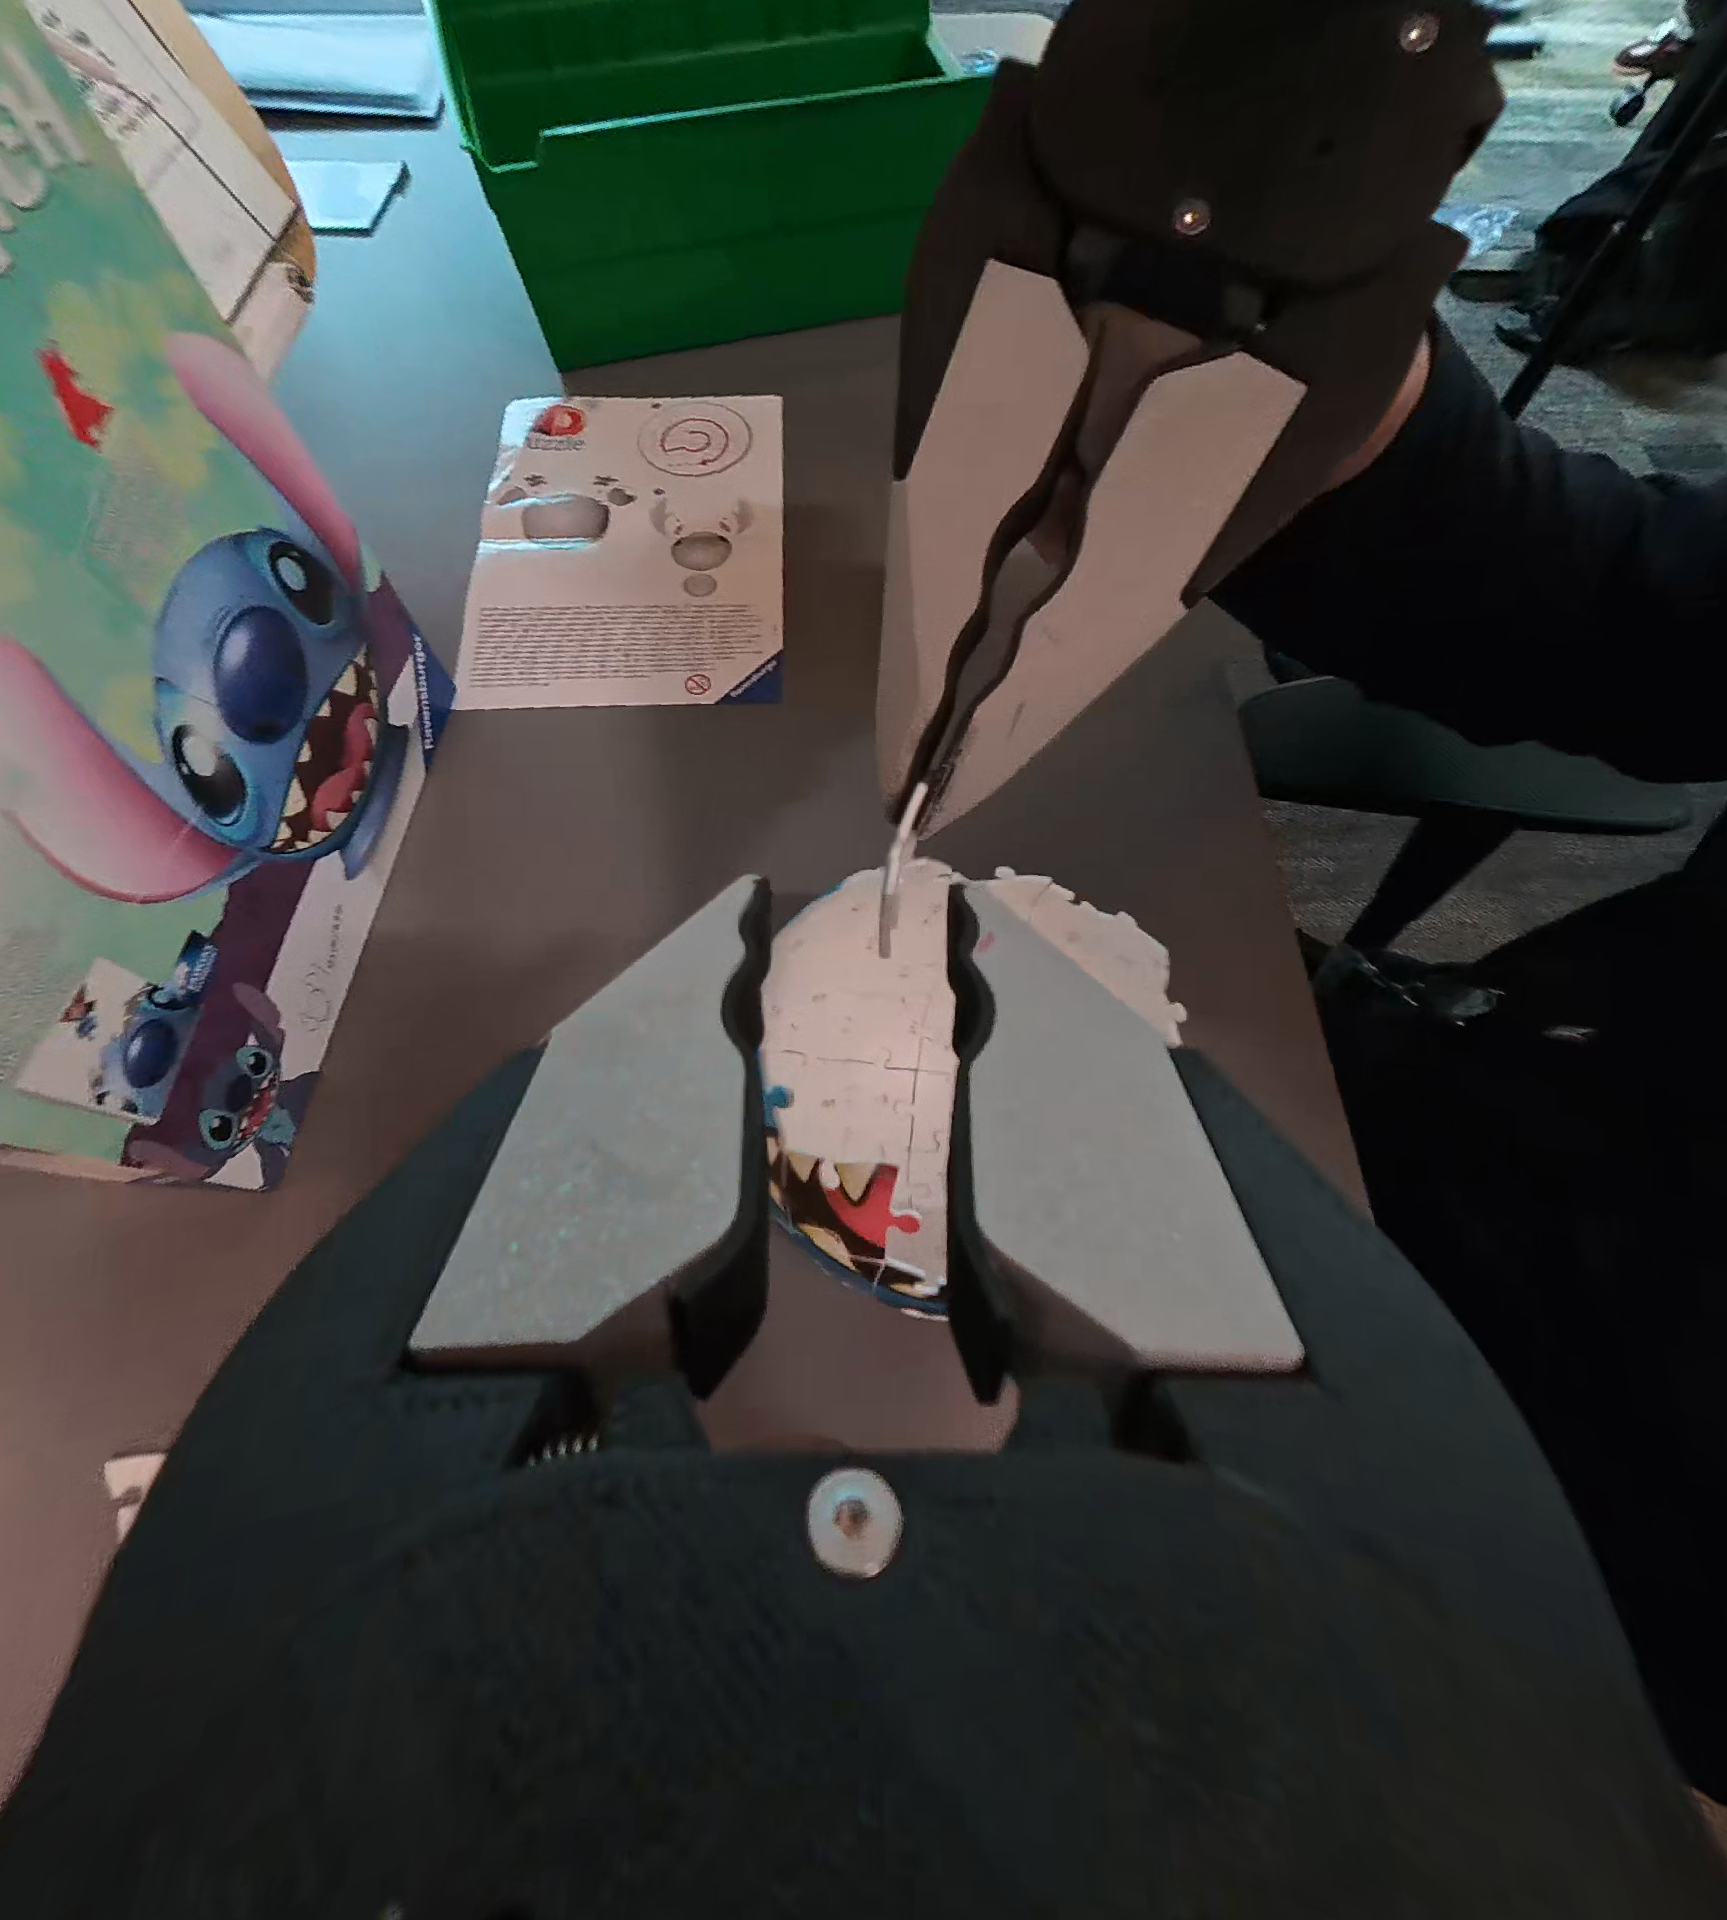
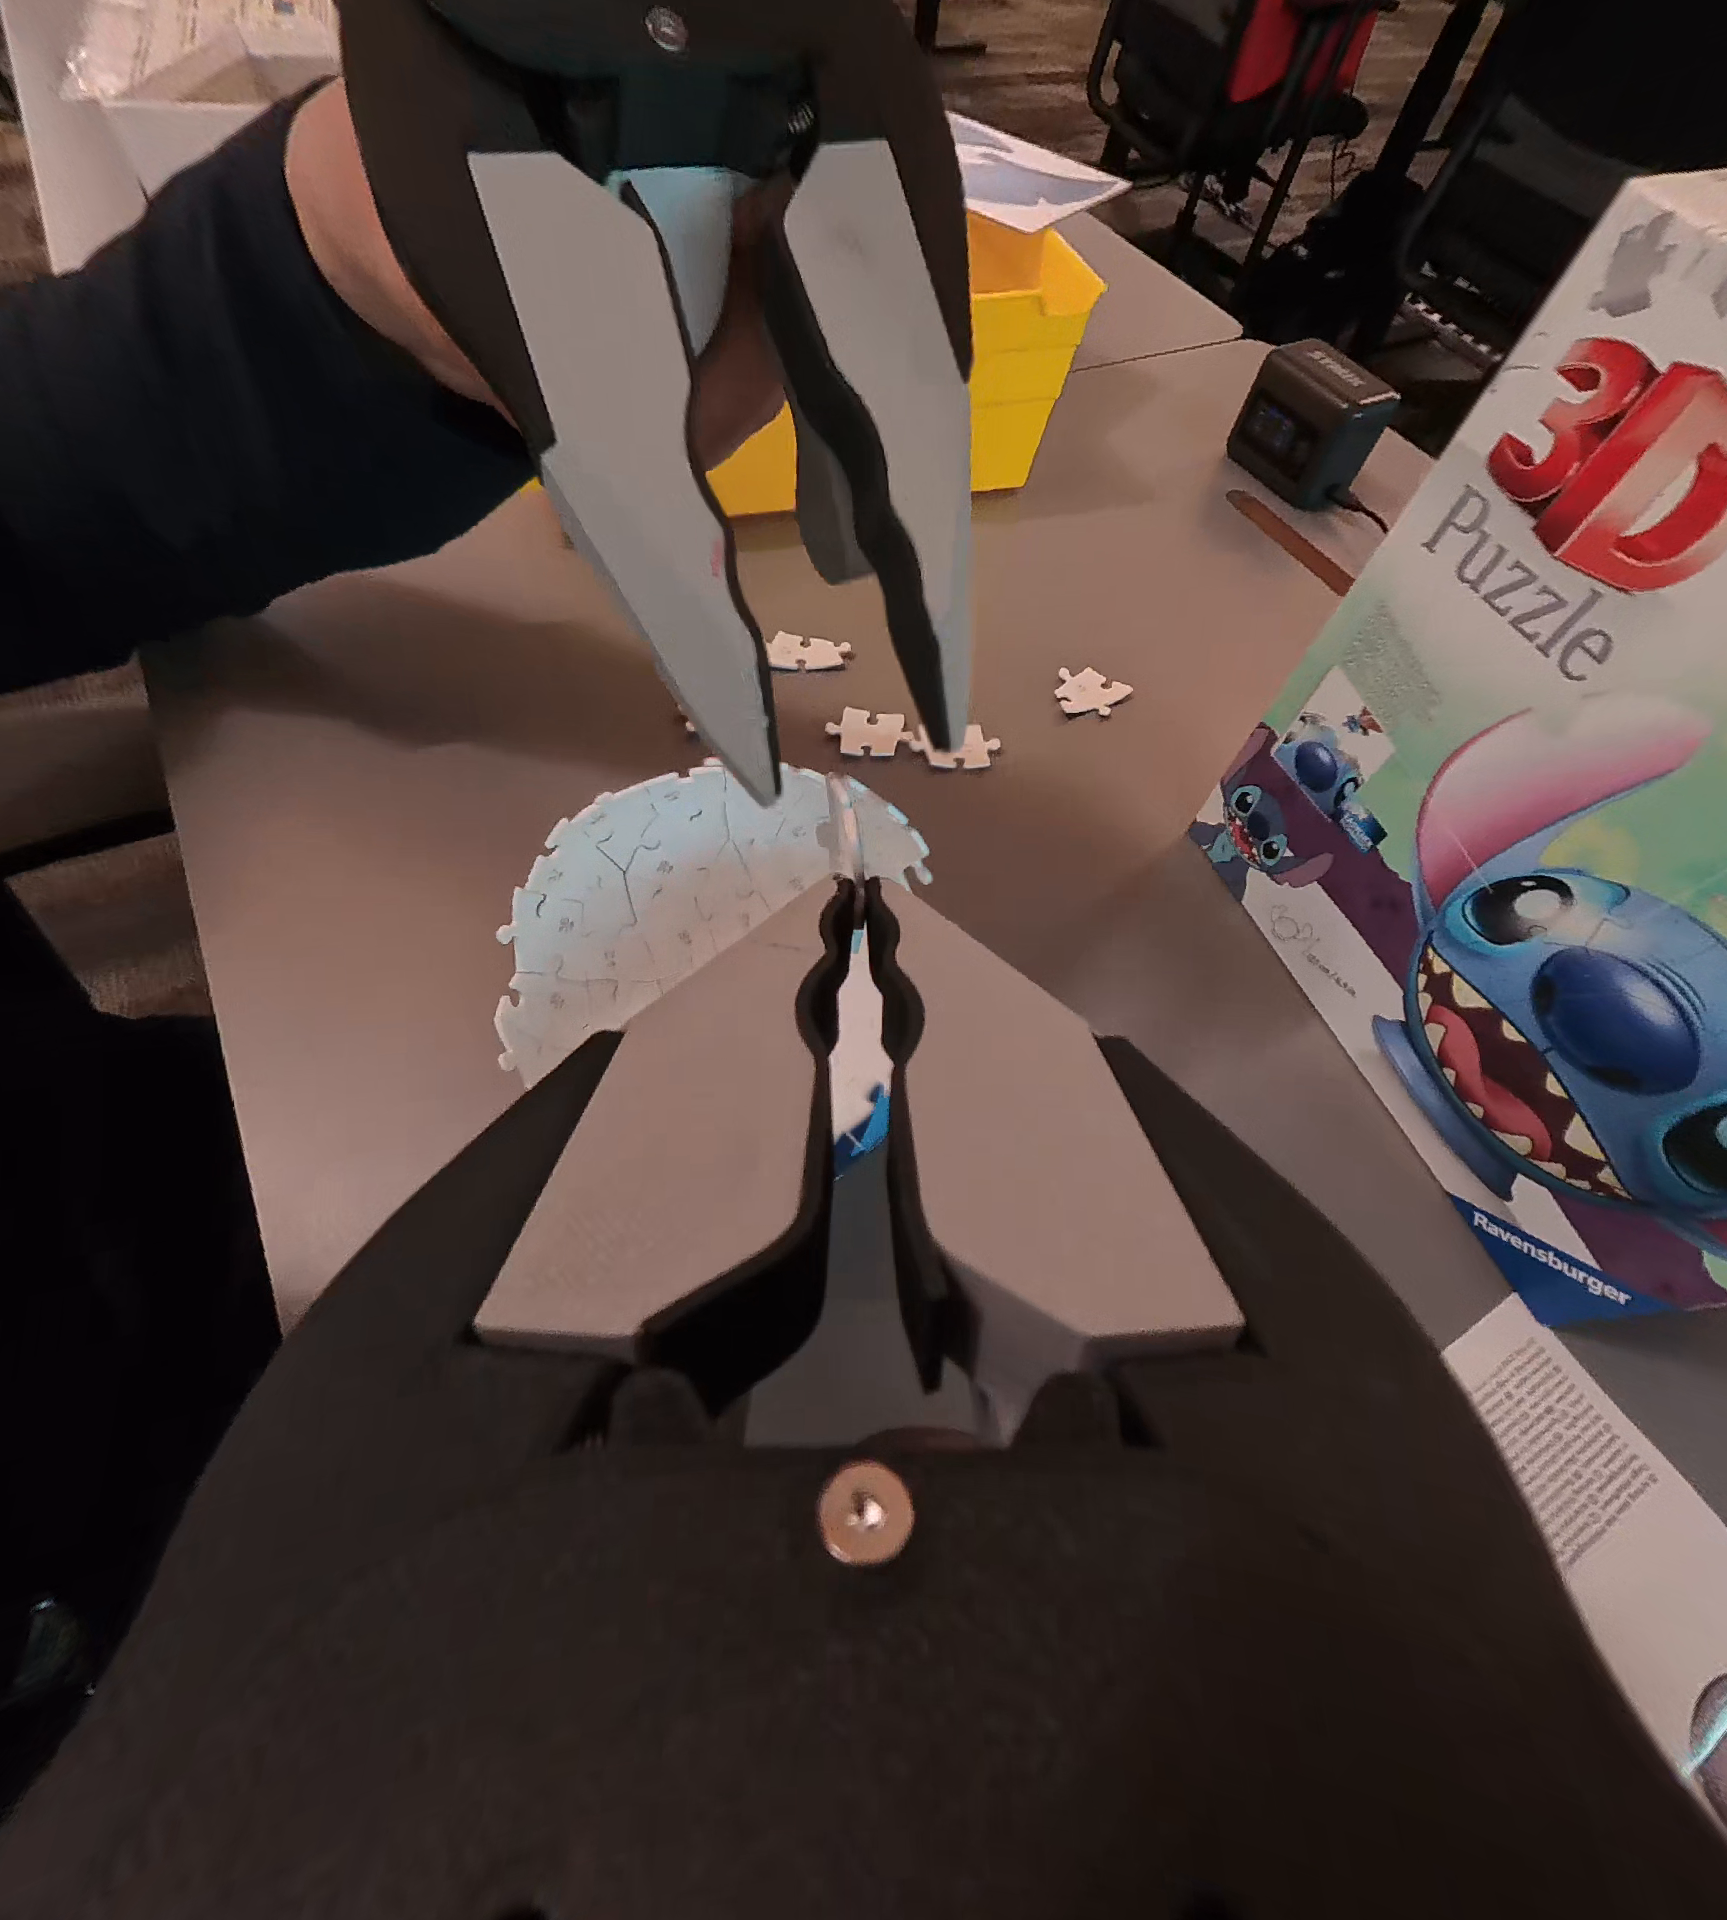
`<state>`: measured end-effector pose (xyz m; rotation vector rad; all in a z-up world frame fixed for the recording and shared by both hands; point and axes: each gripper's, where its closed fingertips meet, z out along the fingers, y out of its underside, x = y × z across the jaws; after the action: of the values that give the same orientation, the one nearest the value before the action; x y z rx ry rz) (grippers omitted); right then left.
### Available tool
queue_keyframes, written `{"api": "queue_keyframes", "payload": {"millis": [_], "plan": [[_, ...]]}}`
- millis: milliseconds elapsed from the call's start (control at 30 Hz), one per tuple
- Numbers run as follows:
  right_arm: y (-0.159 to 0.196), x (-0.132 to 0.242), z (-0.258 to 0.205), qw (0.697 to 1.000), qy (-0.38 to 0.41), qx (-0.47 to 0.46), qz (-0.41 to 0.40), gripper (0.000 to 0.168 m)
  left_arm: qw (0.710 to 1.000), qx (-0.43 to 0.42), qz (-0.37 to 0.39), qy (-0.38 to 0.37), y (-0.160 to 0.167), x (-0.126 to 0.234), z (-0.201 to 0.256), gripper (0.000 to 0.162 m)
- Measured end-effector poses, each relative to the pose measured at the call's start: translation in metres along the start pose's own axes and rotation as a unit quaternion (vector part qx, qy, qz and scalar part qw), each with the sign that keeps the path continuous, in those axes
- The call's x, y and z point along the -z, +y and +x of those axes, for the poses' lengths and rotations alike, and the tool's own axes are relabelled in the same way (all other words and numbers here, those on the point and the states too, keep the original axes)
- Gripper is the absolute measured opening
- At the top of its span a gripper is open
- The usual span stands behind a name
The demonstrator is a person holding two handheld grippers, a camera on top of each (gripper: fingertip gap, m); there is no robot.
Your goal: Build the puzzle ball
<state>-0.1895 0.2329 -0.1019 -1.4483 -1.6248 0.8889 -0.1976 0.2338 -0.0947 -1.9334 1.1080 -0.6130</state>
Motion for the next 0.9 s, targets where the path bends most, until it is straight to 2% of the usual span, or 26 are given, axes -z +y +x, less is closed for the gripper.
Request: {"api": "queue_keyframes", "payload": {"millis": [67,133,267,367,433,900], "plan": [[-0.001,-0.003,0.0,1.0,-0.003,0.008,-0.007,0.0,1.0,-0.003,-0.009,0.006,0.004,-0.005,0.001,0.021],[-0.002,-0.006,0.002,1.0,-0.002,0.015,-0.016,0.0,1.0,-0.012,-0.016,0.013,0.009,-0.008,0.002,0.001],[0.005,-0.017,0.012,0.999,-0.002,0.026,-0.034,0.0,0.999,-0.008,-0.03,-0.01,0.017,-0.011,-0.009,0.0],[0.009,-0.022,0.022,0.999,0.001,0.017,-0.028,0.011,0.999,0.018,-0.03,-0.012,0.021,-0.014,-0.015,0.0],[0.009,-0.025,0.02,1.0,-0.019,0.014,-0.02,0.001,0.999,0.031,-0.025,-0.011,0.021,-0.016,-0.018,0.0],[0.004,-0.022,0.022,0.999,-0.042,0.002,0.016,0.0,0.999,0.044,-0.013,-0.014,0.021,-0.013,-0.022,0.0]]}}
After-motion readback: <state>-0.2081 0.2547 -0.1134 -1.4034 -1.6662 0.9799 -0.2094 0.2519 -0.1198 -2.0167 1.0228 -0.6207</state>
